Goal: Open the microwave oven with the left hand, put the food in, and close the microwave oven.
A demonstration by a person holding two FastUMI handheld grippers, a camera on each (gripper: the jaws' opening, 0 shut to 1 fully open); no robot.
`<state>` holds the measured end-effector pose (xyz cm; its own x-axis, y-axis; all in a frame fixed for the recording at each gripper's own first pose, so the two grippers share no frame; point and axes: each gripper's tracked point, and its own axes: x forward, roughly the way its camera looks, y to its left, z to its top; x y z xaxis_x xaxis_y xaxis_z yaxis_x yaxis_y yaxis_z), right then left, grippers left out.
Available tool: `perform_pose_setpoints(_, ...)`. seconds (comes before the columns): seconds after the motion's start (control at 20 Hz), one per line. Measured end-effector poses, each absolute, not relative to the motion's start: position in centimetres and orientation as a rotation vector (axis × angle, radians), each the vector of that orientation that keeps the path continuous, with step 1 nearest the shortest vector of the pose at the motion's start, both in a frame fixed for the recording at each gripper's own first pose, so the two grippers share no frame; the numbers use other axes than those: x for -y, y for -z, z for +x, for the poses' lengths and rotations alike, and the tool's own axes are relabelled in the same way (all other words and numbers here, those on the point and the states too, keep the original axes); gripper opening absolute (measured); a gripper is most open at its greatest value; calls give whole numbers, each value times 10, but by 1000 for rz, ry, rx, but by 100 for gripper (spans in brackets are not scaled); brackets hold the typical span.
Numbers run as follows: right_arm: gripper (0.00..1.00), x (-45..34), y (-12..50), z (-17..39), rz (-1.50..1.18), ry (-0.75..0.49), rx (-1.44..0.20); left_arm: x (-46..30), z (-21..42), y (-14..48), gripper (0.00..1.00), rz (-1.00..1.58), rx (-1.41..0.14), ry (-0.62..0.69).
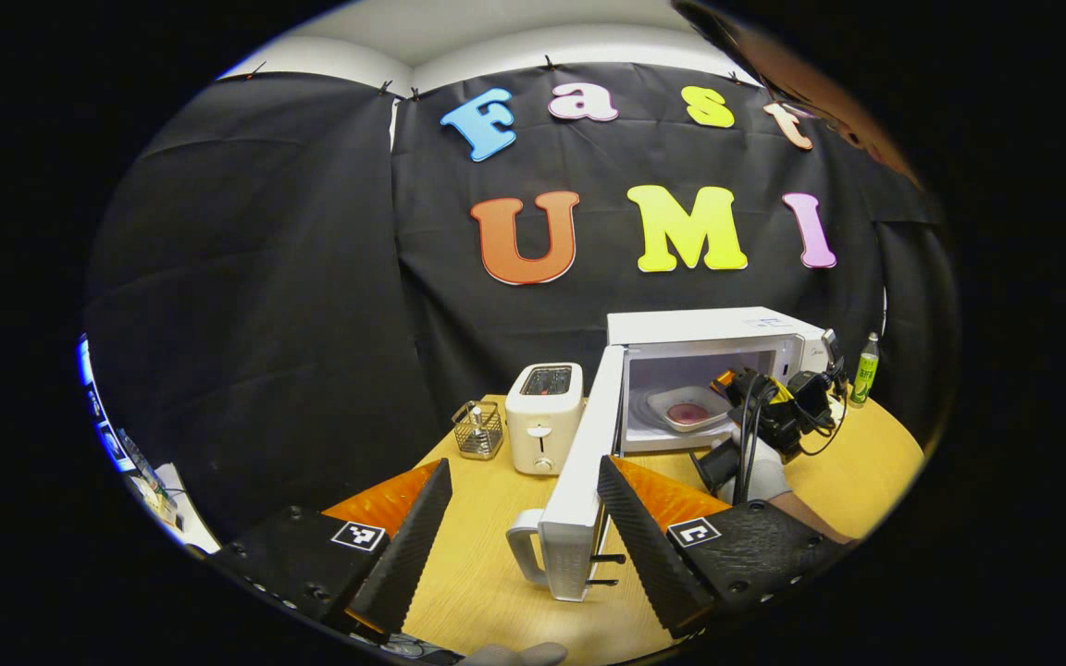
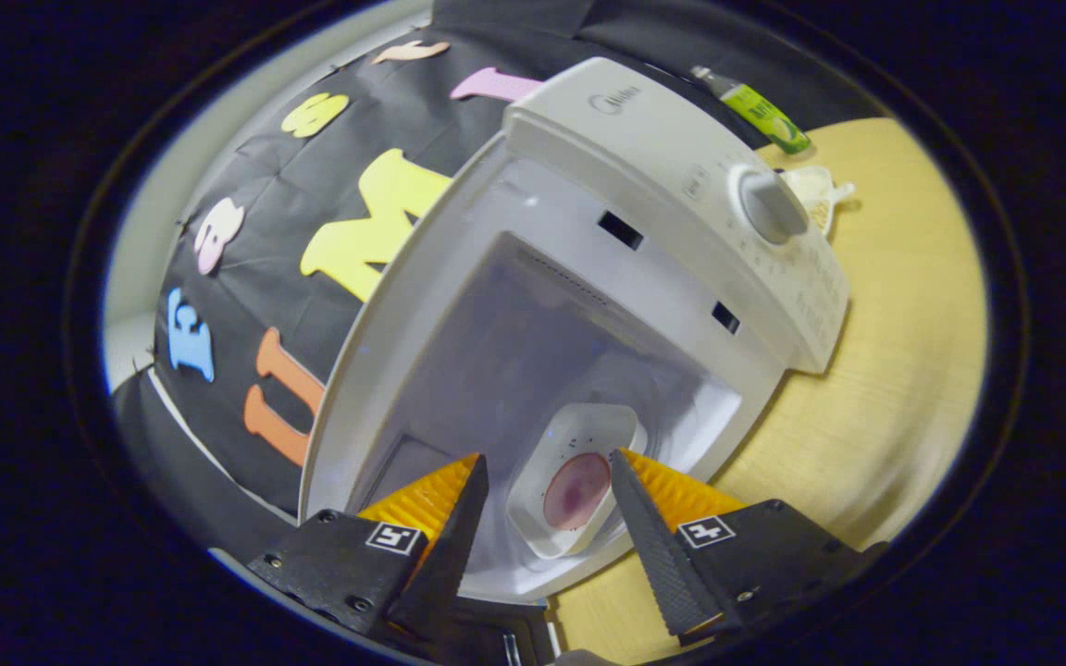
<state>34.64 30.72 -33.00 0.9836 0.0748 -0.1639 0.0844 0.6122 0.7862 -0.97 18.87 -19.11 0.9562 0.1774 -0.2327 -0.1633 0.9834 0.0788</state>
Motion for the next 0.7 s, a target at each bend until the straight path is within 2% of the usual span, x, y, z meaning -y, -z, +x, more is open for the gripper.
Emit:
perform_pose_setpoints(0.05, 77, -303, 323, 335, 815, -11, -191, -190, -11, 186, 95, 66, -231, -171)
perform_pose_setpoints(0.1, 92, -298, 308, 329, 740, -28, -170, -189, -12, 181, 95, 73, -225, -170)
perform_pose_setpoints(0.25, 96, -288, 270, 298, 552, -101, -145, -189, -16, 161, 95, 91, -198, -171)
perform_pose_setpoints(0.3, 87, -281, 260, 286, 482, -113, -148, -188, -17, 154, 95, 94, -186, -173)
perform_pose_setpoints(0.35, 88, -273, 254, 277, 434, -126, -157, -184, -16, 147, 95, 94, -176, -168)
perform_pose_setpoints(0.4, 99, -262, 246, 267, 384, -139, -155, -183, -16, 141, 95, 97, -168, -166)
perform_pose_setpoints(0.45, 90, -253, 239, 258, 330, -144, -165, -180, -14, 136, 95, 102, -157, -157)
perform_pose_setpoints(0.5, 100, -238, 231, 248, 270, -141, -166, -178, -12, 131, 95, 112, -144, -153)
perform_pose_setpoints(0.55, 100, -223, 223, 235, 217, -139, -162, -179, -10, 127, 95, 120, -141, -150)
perform_pose_setpoints(0.6, 91, -208, 214, 223, 175, -142, -166, -180, -9, 123, 95, 123, -132, -150)
perform_pose_setpoints(0.65, 100, -197, 205, 212, 133, -144, -168, -181, -8, 118, 95, 115, -122, -147)
perform_pose_setpoints(0.7, 100, -182, 195, 203, 92, -144, -165, -182, -5, 113, 95, 101, -111, -145)
